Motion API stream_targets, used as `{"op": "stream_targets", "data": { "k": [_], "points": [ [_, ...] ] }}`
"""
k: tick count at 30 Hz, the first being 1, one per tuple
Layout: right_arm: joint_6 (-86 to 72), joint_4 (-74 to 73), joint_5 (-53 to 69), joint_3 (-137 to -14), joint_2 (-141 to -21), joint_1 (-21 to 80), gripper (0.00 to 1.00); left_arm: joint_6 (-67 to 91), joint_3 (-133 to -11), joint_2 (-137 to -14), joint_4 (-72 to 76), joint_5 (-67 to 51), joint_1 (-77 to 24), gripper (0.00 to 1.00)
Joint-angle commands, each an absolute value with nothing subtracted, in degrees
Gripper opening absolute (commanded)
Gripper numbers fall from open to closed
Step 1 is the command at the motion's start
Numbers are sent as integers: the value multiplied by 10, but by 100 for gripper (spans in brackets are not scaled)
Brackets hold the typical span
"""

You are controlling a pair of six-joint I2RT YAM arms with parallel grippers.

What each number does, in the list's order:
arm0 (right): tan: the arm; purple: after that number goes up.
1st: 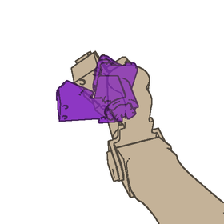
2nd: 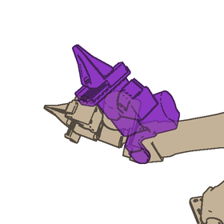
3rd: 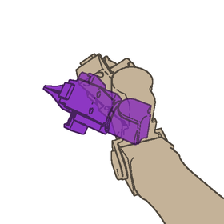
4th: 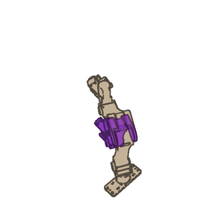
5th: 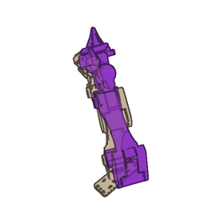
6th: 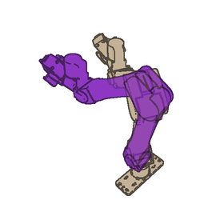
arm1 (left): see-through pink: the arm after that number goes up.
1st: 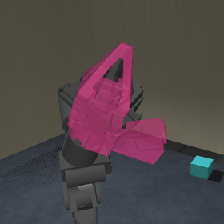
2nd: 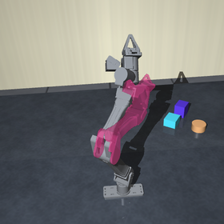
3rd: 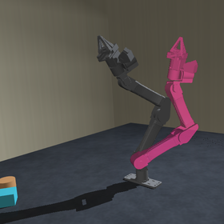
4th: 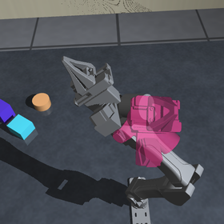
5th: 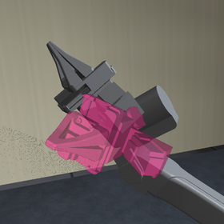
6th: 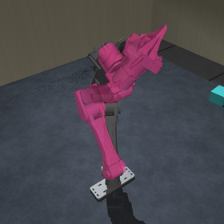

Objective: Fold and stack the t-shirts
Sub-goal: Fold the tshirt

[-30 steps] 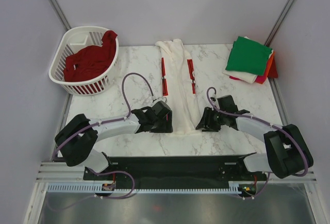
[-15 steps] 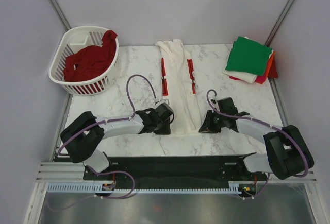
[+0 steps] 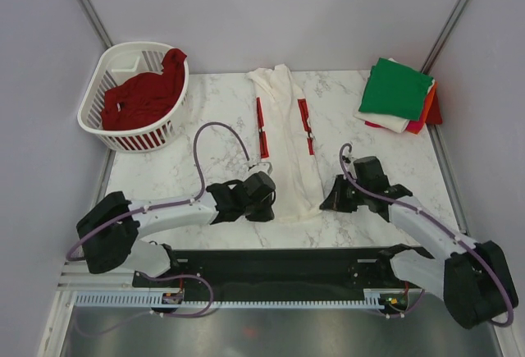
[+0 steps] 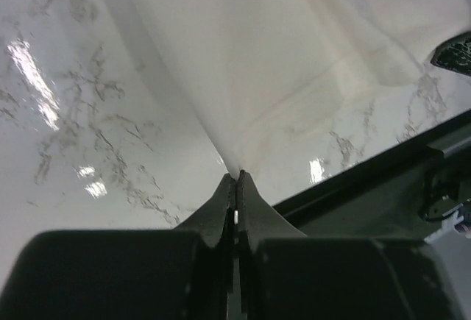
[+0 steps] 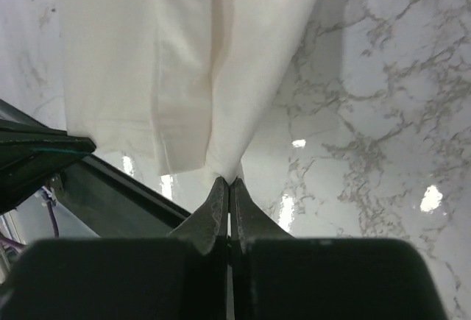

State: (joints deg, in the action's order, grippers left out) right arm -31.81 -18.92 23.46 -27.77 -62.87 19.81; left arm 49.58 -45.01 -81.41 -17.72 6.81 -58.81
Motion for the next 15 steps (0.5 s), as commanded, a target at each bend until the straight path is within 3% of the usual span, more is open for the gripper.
{"op": "stream_targets", "data": {
  "k": [1,8,15],
  "points": [
    [-332,-260,242,-279,-556,220,0,553,-452,-754,-230,95,-637,2],
    [-341,-384,237,-318,-421,226,0,666,-467,-661,-335,125,-710,2],
    [-327,-387,190,-409,-478,226,0,669,-552,-656,-460,179,-696,2]
  ]
}}
